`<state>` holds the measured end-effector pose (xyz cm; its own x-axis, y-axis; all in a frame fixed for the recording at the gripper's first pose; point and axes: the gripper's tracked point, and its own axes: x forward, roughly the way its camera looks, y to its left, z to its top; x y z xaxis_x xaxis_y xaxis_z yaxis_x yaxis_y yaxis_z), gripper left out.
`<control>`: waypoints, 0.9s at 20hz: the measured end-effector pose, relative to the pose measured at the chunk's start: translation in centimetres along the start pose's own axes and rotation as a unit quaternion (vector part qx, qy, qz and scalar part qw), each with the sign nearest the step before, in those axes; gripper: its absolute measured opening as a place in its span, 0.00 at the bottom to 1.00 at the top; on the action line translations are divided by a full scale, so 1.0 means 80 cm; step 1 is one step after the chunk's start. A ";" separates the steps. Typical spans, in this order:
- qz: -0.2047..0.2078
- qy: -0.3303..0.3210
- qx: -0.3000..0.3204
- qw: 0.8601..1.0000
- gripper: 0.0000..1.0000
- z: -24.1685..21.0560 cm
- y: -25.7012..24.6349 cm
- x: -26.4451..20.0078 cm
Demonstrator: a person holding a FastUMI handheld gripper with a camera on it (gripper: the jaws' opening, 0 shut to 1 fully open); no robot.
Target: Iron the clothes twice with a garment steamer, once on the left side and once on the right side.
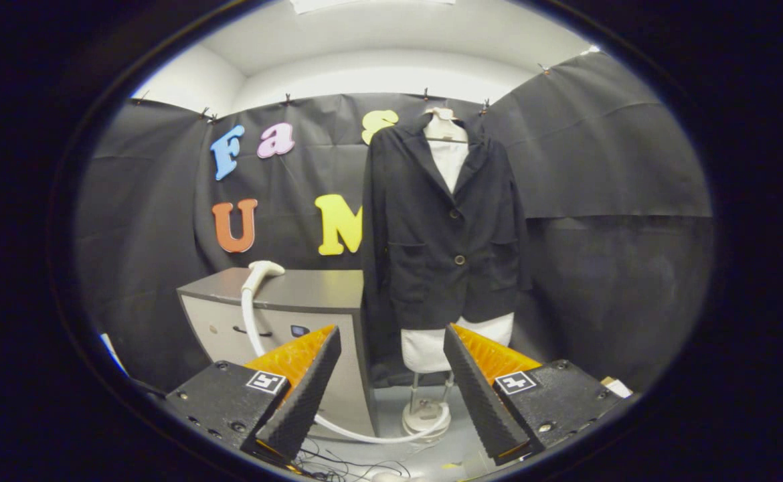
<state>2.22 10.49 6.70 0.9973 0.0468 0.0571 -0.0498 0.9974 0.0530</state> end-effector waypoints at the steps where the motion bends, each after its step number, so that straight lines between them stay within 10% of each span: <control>1: 0.011 0.001 -0.001 1.000 0.98 0.007 0.015 0.010; 18: 0.175 0.076 -0.051 0.980 0.96 0.051 0.305 0.254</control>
<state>21.02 35.53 13.19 0.9169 0.3872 -0.0965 -0.3926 0.9186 -0.0443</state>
